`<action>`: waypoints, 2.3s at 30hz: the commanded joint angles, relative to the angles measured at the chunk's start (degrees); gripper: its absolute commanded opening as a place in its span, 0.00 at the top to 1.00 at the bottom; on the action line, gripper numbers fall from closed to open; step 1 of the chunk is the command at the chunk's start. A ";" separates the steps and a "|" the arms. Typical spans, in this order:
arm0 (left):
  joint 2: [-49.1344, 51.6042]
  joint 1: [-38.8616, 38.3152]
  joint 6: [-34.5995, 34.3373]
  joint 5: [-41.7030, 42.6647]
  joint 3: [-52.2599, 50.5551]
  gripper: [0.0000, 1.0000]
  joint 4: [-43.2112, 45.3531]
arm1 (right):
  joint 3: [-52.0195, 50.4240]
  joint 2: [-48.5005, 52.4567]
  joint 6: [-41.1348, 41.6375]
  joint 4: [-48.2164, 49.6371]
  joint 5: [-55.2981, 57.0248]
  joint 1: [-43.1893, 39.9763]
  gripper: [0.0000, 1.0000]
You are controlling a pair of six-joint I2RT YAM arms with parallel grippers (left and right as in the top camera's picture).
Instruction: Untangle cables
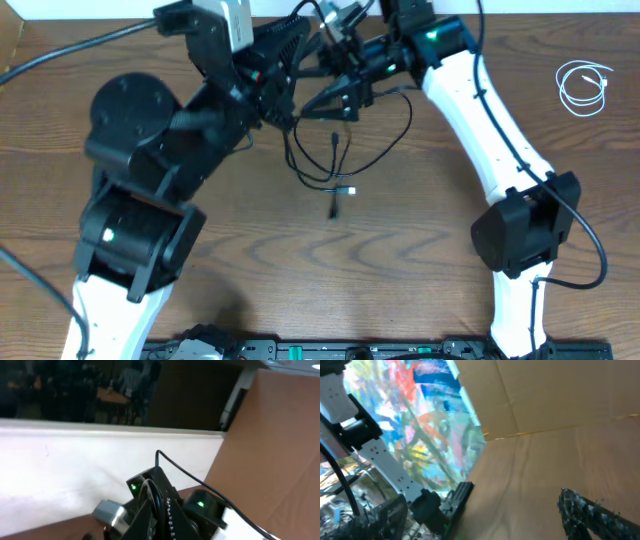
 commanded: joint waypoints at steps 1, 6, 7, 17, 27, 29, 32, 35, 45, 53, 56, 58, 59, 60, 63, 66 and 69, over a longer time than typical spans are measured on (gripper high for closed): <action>2.19 1.46 -3.80 -0.74 0.33 0.92 0.24 | -0.20 -0.24 0.87 -0.17 -1.62 2.67 0.08; 4.26 3.74 -5.66 -0.74 0.33 0.93 0.20 | -0.20 -0.76 1.66 -0.07 -1.62 4.04 0.08; 4.59 4.28 -6.93 -0.74 0.33 0.93 0.22 | -0.20 -0.85 2.16 0.02 -1.62 4.15 0.08; 7.50 6.82 -13.25 -0.94 0.33 0.93 0.24 | -0.20 -0.85 11.91 5.33 -1.60 6.36 0.23; 8.61 8.74 -16.22 -7.45 0.31 0.93 -1.46 | -0.20 -0.85 21.24 13.07 -1.60 5.31 0.31; 8.61 8.72 -16.24 -7.43 0.31 0.93 -1.70 | -0.20 -0.85 21.24 13.07 -1.57 4.61 0.34; 8.50 8.72 -16.24 -6.23 0.31 0.93 -1.70 | -0.20 -0.85 21.29 13.03 -1.14 3.08 0.36; 8.28 8.72 -16.20 -3.56 0.31 0.92 -1.73 | -0.20 -0.83 22.56 13.09 -0.92 1.27 0.36; 7.82 8.85 -16.17 -1.84 0.31 0.92 -2.34 | -0.20 -0.83 22.69 13.44 -1.60 -1.38 0.23; 7.89 10.82 -16.20 -2.97 0.31 0.93 -2.36 | -0.20 -0.83 22.69 13.60 -1.60 2.19 0.17; 8.04 11.52 -16.20 -4.20 0.31 0.93 -2.34 | -0.20 -0.85 22.69 14.01 -1.60 4.11 0.15; 8.35 11.82 -16.20 -5.25 0.31 0.93 -2.34 | -0.20 -0.85 22.71 14.60 -1.60 5.27 0.15; 8.66 11.89 -16.22 -5.29 0.31 0.93 -2.34 | -0.20 -0.85 22.71 14.84 -1.60 6.01 0.16; 8.87 11.89 -16.24 -5.29 0.31 0.92 -2.32 | -0.20 -0.85 22.71 14.97 -1.60 6.54 0.16; 9.75 11.89 -16.48 -5.29 0.31 0.93 -2.32 | -0.20 -0.83 22.71 15.74 -1.60 8.24 0.24; 10.58 11.89 -16.87 -5.33 0.31 0.93 -2.10 | -0.20 -0.83 22.97 16.76 -1.57 8.66 0.38; 11.17 11.89 -16.87 -6.25 0.31 0.92 -2.10 | -0.20 -0.83 25.62 18.58 -1.55 8.26 0.58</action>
